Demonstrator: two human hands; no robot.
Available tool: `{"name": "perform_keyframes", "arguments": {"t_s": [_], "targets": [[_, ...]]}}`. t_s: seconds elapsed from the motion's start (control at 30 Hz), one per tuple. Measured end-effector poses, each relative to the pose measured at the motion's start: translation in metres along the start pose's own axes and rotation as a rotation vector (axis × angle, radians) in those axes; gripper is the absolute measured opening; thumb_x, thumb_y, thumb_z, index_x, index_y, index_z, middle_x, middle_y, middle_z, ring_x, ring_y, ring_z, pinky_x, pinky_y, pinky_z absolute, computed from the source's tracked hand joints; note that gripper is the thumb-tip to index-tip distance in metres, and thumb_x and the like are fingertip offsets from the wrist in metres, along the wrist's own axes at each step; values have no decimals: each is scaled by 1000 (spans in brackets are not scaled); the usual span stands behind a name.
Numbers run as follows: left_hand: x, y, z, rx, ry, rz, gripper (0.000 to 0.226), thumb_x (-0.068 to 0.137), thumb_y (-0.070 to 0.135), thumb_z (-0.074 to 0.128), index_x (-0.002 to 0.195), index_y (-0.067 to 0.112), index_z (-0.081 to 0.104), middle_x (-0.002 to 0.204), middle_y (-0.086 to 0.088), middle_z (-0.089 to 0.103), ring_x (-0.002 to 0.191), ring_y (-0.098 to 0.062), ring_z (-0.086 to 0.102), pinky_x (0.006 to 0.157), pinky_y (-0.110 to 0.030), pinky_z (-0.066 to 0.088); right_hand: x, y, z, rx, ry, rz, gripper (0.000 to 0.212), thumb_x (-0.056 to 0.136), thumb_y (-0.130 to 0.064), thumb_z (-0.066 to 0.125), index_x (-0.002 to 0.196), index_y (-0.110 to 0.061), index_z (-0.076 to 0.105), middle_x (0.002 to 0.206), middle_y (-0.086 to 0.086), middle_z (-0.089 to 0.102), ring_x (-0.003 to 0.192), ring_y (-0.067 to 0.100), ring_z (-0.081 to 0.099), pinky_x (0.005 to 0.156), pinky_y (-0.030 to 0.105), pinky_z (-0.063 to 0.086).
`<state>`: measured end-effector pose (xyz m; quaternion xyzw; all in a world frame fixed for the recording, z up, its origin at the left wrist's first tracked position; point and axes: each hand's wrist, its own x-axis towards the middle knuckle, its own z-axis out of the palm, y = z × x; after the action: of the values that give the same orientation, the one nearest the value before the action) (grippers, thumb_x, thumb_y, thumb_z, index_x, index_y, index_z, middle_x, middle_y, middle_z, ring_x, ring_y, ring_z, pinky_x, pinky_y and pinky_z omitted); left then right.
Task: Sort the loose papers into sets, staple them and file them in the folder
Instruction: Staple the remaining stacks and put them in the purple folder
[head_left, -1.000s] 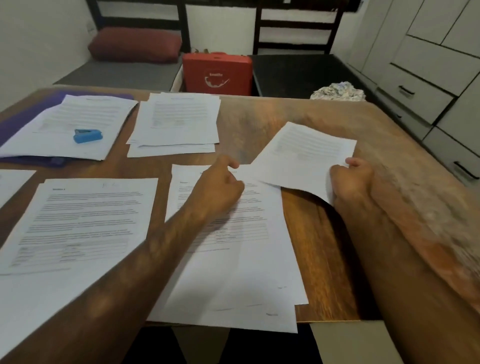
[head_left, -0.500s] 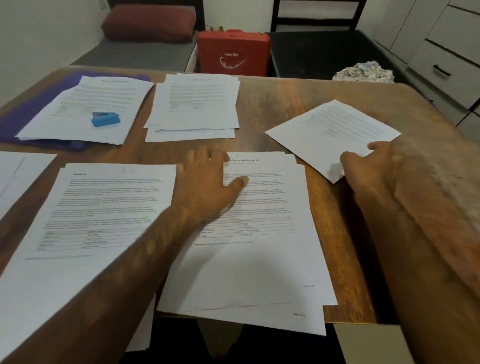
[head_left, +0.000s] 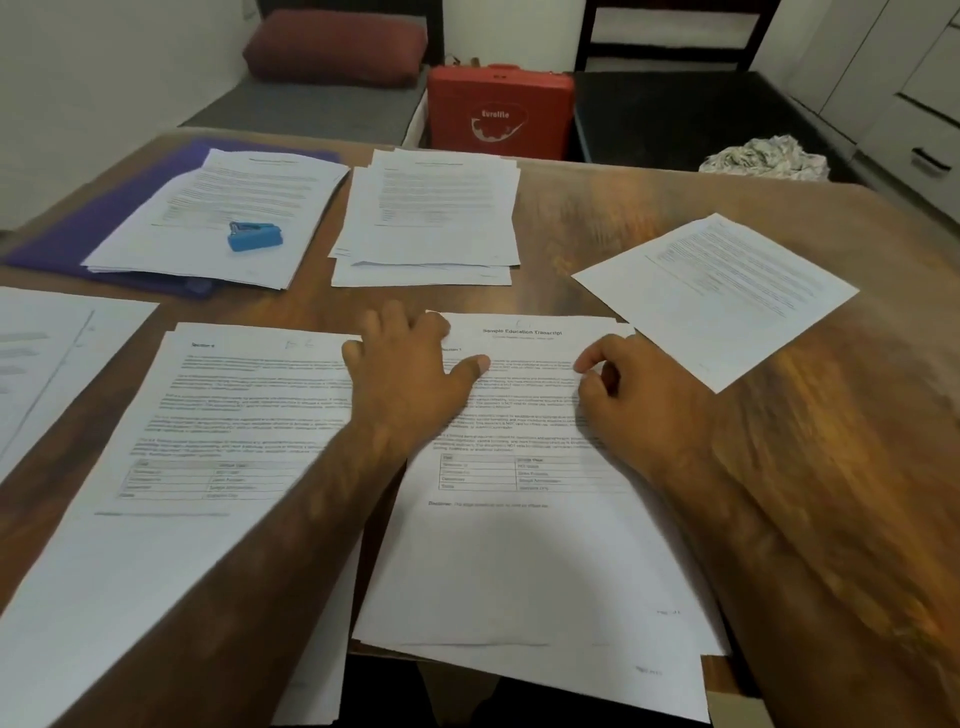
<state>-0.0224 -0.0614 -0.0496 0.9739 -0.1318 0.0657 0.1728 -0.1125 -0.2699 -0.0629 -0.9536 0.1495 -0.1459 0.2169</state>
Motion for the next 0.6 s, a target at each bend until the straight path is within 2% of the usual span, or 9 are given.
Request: {"name": "perform_keyframes", "arguments": {"t_s": [0.17,0.33,0.47,0.5,0.53,0.6], "targets": [[-4,2,0,-8,-5,18,53,95,66,53,137,34,61,139,1,49,131,-22,38,108,-45,30,1,3,0,-62,-32,-21,22,94,-50,41,100,-38,59,85,-16,63,74,9,60,70,34,59],[-6,7,-2,-121,10,35,36,96,52,63,130,38,66,135,4,49,129,-19,38,108,-41,29,0,1,0,-121,-16,-39,23,92,-50,37,100,-40,57,88,-15,62,77,9,58,68,31,55],[-3,8,-4,-328,51,53,22,92,36,76,114,34,76,128,3,55,121,-18,46,106,-41,40,0,1,0,-125,-21,-57,19,96,-45,44,104,-37,59,93,-13,64,77,9,58,65,28,51],[-4,9,-6,-371,58,69,21,91,34,77,112,33,76,127,4,56,118,-16,48,103,-38,45,0,2,1,-124,-11,-61,16,97,-44,47,104,-36,59,96,-13,65,78,9,59,66,29,53],[-4,10,-8,-431,47,75,19,91,31,77,110,32,75,128,5,55,115,-13,49,97,-27,48,0,3,2,-120,-1,-65,15,98,-42,48,105,-35,60,99,-12,65,81,10,59,69,30,55],[-4,12,-14,-567,-13,63,19,92,22,77,106,34,71,130,9,51,113,-7,49,81,-3,42,-1,4,4,-118,16,-60,15,98,-42,50,107,-35,60,108,-10,64,90,11,58,75,32,57]]}}
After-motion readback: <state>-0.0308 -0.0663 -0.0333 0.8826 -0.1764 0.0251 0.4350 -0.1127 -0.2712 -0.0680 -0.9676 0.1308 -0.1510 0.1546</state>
